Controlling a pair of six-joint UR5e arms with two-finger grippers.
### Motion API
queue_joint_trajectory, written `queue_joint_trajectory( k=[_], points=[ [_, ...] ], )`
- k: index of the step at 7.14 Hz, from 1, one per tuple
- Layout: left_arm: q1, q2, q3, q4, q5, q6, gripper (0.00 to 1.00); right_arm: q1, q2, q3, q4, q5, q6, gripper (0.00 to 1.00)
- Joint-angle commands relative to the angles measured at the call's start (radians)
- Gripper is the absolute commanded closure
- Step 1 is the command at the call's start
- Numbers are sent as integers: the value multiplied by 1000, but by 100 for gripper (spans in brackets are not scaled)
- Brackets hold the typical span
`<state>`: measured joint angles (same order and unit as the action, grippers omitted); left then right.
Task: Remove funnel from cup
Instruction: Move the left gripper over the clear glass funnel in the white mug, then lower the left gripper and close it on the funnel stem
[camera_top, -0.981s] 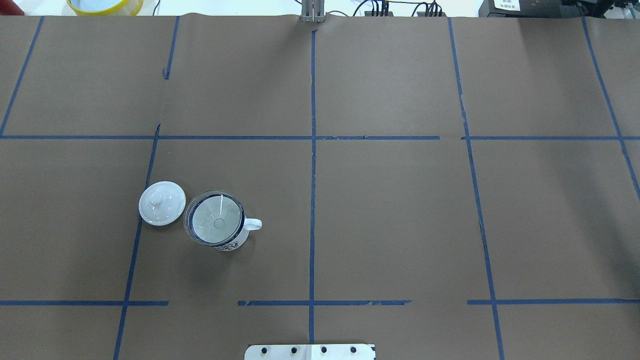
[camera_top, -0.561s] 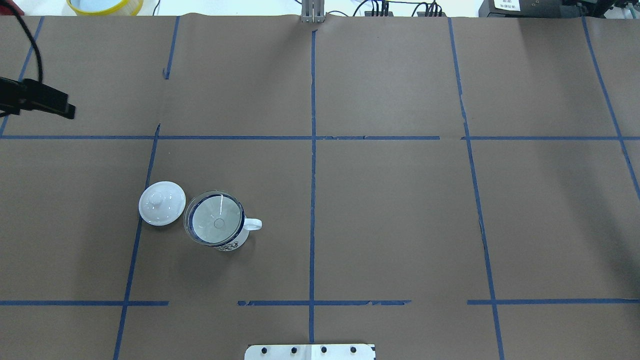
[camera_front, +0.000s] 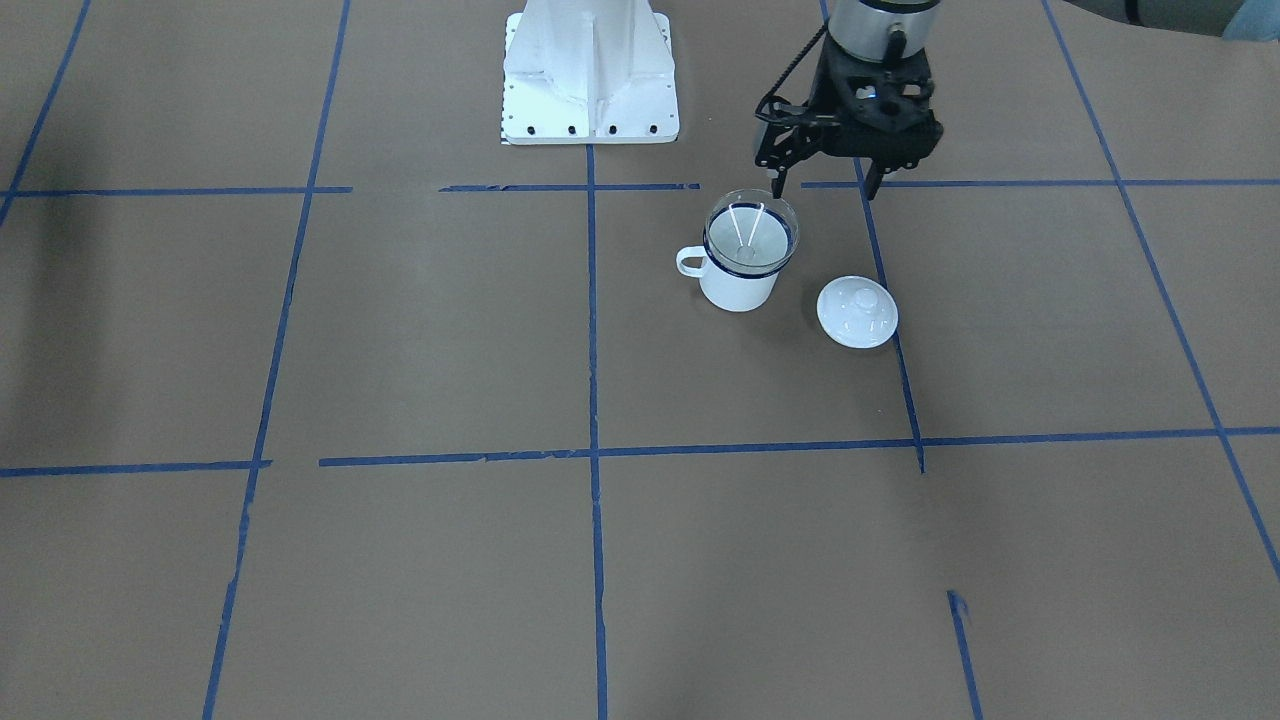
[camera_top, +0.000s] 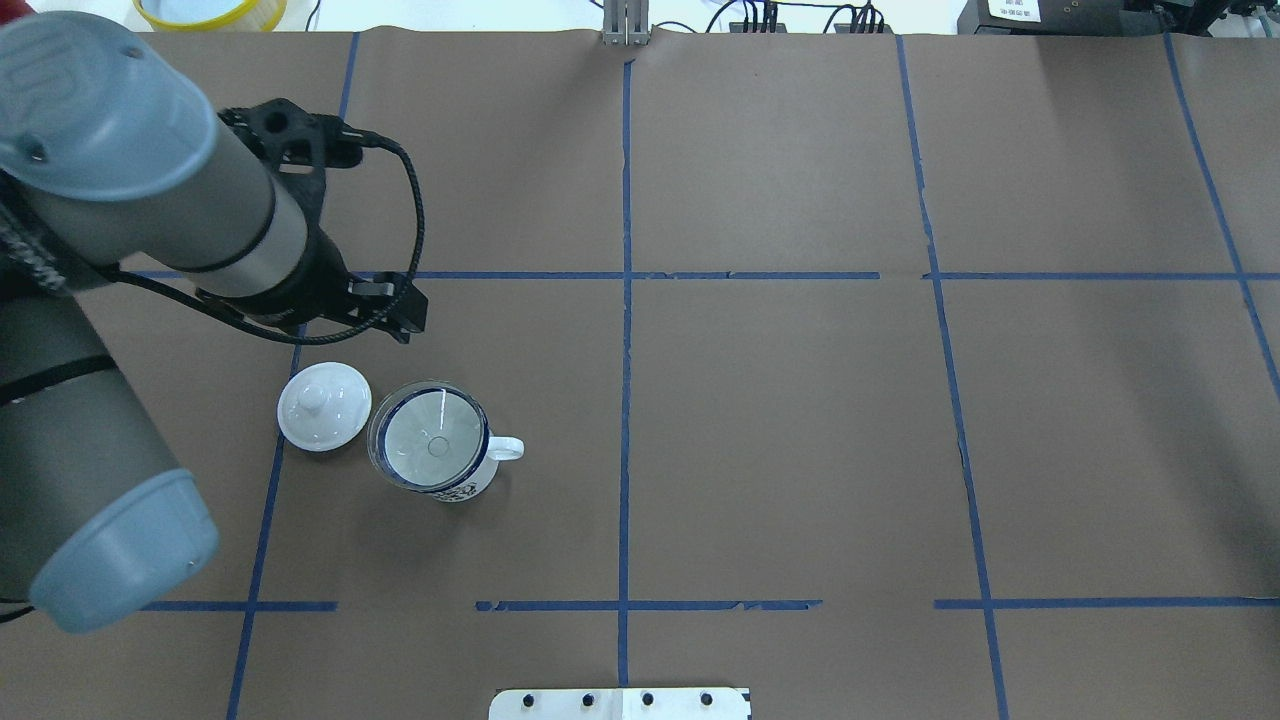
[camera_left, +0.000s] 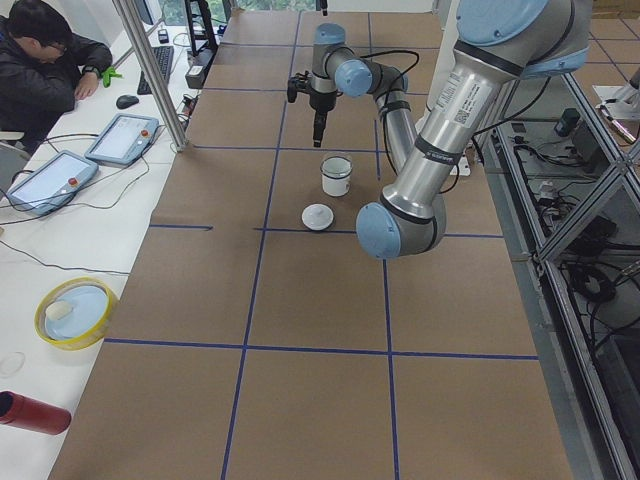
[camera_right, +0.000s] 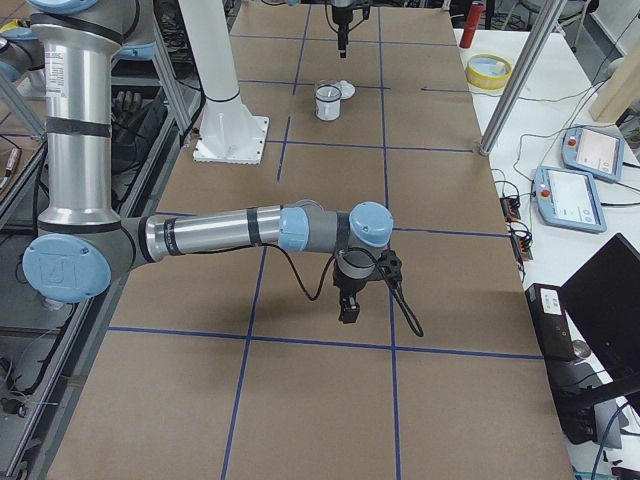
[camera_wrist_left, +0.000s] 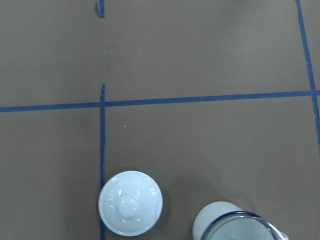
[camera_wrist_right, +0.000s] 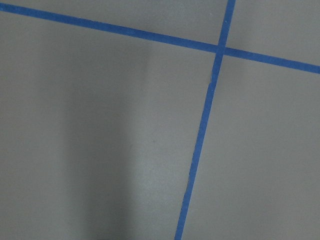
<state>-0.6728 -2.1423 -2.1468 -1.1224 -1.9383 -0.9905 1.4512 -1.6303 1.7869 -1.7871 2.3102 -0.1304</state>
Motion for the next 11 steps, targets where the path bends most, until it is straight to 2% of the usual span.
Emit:
queue_joint_trajectory(
  k=[1, 3, 5, 7, 8, 11],
  points=[
    [79, -22, 95, -69, 6, -22, 0, 0, 0, -1, 0, 0, 0, 0],
    [146, -11, 183, -208, 36, -161, 0, 0, 0, 0, 0, 0, 0, 0],
    [151, -10, 250, -287, 41, -168, 0, 0, 0, 0, 0, 0, 0, 0],
    [159, -8, 262, -298, 41, -168, 0, 0, 1, 0, 0, 0, 0, 0],
    [162, -8, 260, -298, 38, -169, 8, 0, 0, 0, 0, 0, 0, 0],
    [162, 9, 252, -297, 35, -171, 42, 0, 0, 0, 0, 0, 0, 0]
  ],
)
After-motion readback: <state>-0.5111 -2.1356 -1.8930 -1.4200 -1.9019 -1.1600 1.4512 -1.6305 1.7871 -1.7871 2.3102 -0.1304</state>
